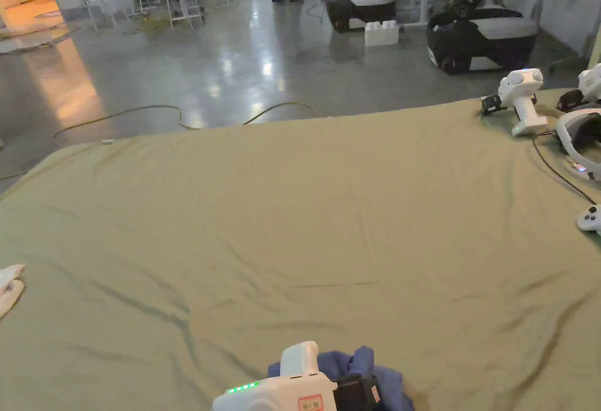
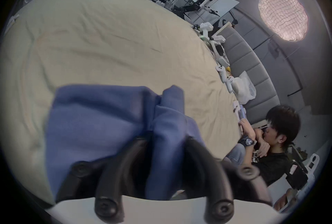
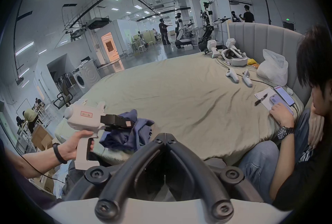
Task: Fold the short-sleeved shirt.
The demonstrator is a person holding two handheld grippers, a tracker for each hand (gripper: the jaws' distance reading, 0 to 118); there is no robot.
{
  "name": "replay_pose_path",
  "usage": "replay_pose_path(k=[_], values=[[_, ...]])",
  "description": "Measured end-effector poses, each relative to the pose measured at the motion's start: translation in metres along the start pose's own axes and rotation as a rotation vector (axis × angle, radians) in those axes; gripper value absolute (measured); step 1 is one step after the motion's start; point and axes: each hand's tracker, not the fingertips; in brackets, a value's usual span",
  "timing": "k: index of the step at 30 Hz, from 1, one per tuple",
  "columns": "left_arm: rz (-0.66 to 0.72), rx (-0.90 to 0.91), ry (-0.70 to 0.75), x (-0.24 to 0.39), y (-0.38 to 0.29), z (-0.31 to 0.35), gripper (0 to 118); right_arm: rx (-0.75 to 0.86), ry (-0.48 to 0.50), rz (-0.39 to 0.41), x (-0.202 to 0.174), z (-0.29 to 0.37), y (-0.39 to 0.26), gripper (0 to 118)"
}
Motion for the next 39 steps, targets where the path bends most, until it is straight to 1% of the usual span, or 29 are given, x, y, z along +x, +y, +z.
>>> replay_pose_path(k=[1, 2, 3, 5, 7, 8, 9, 10, 11, 12, 14, 18, 21, 24, 25, 26, 27, 28, 29, 30, 31, 32, 33, 34, 35, 36, 37, 38, 39], values=[[0.014, 0.016, -0.069, -0.002, 0.0, 0.006, 66, -0.006, -0.003, -0.008, 0.003, 0.0, -0.001, 0], [0.025, 0.037, -0.118, -0.003, 0.0, 0.019, 79, -0.014, -0.011, -0.017, 0.006, -0.002, -0.002, 0], [0.027, 0.06, -0.145, -0.005, 0.002, 0.027, 86, -0.019, -0.021, -0.026, 0.01, -0.003, -0.004, 0], [0.046, 0.104, -0.136, -0.017, 0.01, 0.045, 87, -0.033, -0.02, -0.046, 0.017, -0.009, -0.006, 0], [0.121, 0.135, -0.084, -0.03, 0.015, 0.056, 85, -0.042, -0.017, -0.056, 0.019, -0.013, -0.006, 0], [0.177, 0.128, -0.078, -0.038, 0.015, 0.055, 81, -0.043, -0.017, -0.055, 0.019, -0.013, -0.005, 0], [0.206, 0.103, -0.093, -0.045, 0.013, 0.05, 59, -0.042, -0.015, -0.052, 0.018, -0.013, -0.005, 0], [0.214, 0.091, -0.117, -0.045, 0.01, 0.041, 25, -0.04, -0.012, -0.049, 0.017, -0.013, -0.005, 0], [0.215, 0.072, -0.117, -0.042, 0.006, 0.03, 4, -0.04, -0.007, -0.049, 0.015, -0.013, -0.005, 0], [0.216, 0.063, -0.112, -0.04, 0.0, 0.021, 4, -0.042, -0.005, -0.049, 0.014, -0.014, -0.006, 0], [0.201, -0.024, -0.206, -0.031, -0.009, -0.007, 4, -0.049, -0.001, -0.048, 0.011, -0.016, -0.007, 0], [0.097, -0.081, -0.064, -0.016, -0.018, -0.044, 4, -0.078, 0.017, -0.027, 0.005, -0.029, -0.009, 0], [0.154, -0.069, -0.074, -0.017, -0.005, -0.034, 3, -0.129, 0.039, 0.047, -0.004, -0.052, -0.01, 0], [0.079, -0.012, -0.098, -0.013, 0.004, 0.0, 4, -0.189, 0.136, 0.054, -0.015, -0.091, -0.006, 0], [0.052, 0.034, -0.107, -0.013, 0.005, 0.02, 7, -0.212, 0.174, 0.059, -0.021, -0.11, -0.003, 0], [0.041, 0.067, -0.118, -0.013, 0.007, 0.041, 17, -0.226, 0.214, 0.061, -0.027, -0.132, 0.001, 0], [0.036, 0.081, -0.128, -0.015, 0.008, 0.056, 45, -0.248, 0.256, 0.057, -0.027, -0.152, 0.001, 0], [0.033, 0.088, -0.131, -0.019, 0.009, 0.073, 67, -0.275, 0.299, 0.047, -0.03, -0.178, 0.003, 0], [0.031, 0.098, -0.12, -0.024, 0.009, 0.089, 82, -0.309, 0.341, 0.008, -0.032, -0.205, 0.005, 0], [0.023, 0.113, -0.104, -0.028, 0.01, 0.101, 92, -0.351, 0.366, -0.019, -0.033, -0.228, 0.006, 0], [0.018, 0.134, -0.069, -0.035, 0.01, 0.113, 93, -0.414, 0.355, -0.037, -0.031, -0.256, 0.002, 0], [0.013, 0.14, -0.036, -0.042, 0.009, 0.121, 93, -0.488, 0.224, 0.0, -0.033, -0.282, -0.005, 0], [0.002, 0.133, 0.0, -0.049, 0.008, 0.127, 93, -0.581, 0.074, 0.072, -0.034, -0.303, -0.012, 0], [-0.003, 0.122, 0.037, -0.057, 0.007, 0.127, 93, -0.715, -0.006, 0.134, -0.034, -0.324, -0.022, 0], [0.012, 0.106, 0.066, -0.065, 0.006, 0.126, 93, -0.671, 0.031, 0.102, -0.026, -0.328, -0.026, 0], [0.042, 0.091, 0.069, -0.072, 0.005, 0.121, 93, -0.607, 0.064, 0.03, -0.022, -0.321, -0.016, 0], [0.096, 0.067, 0.058, -0.08, 0.004, 0.114, 93, -0.664, 0.058, -0.039, -0.019, -0.318, -0.011, 0], [0.144, 0.043, 0.019, -0.089, 0.003, 0.1, 93, -0.662, 0.061, -0.031, -0.018, -0.32, -0.013, 0], [0.182, 0.029, -0.018, -0.095, 0.003, 0.089, 93, -0.648, 0.074, 0.009, -0.016, -0.317, -0.018, 0]])
